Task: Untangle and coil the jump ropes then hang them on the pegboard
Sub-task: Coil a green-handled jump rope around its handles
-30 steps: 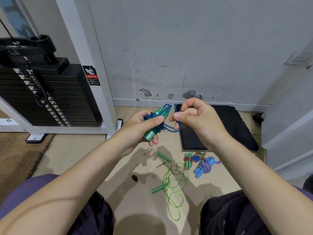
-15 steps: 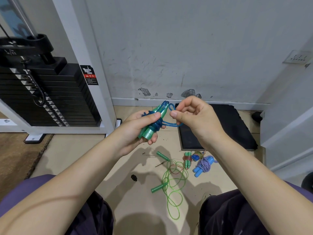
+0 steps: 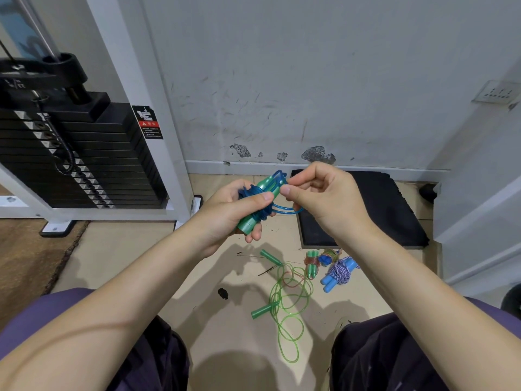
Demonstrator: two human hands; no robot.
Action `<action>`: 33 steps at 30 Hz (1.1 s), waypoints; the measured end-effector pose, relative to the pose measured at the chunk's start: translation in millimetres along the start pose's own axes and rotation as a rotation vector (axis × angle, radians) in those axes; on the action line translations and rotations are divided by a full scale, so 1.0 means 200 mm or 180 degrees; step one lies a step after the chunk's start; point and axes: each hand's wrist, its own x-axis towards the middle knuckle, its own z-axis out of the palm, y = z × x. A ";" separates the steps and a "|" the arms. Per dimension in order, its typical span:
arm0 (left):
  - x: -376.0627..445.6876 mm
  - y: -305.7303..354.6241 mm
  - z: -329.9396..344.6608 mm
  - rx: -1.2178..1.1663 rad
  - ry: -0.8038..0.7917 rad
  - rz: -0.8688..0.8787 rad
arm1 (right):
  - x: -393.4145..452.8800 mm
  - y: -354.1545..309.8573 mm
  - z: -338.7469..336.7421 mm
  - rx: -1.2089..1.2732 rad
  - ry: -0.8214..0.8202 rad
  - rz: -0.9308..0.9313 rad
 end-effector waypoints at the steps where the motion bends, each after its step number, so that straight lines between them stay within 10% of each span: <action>1: 0.00 0.00 0.00 0.0049 0.0017 -0.0014 | 0.00 0.00 0.00 -0.0057 0.0010 -0.0041; 22: 0.00 0.01 -0.03 0.0380 -0.0152 -0.0213 | -0.01 0.04 0.03 -0.0120 0.0135 -0.0369; 33: 0.00 0.00 -0.05 0.1157 -0.0341 -0.0350 | 0.01 0.05 -0.04 0.0048 -0.1086 0.0455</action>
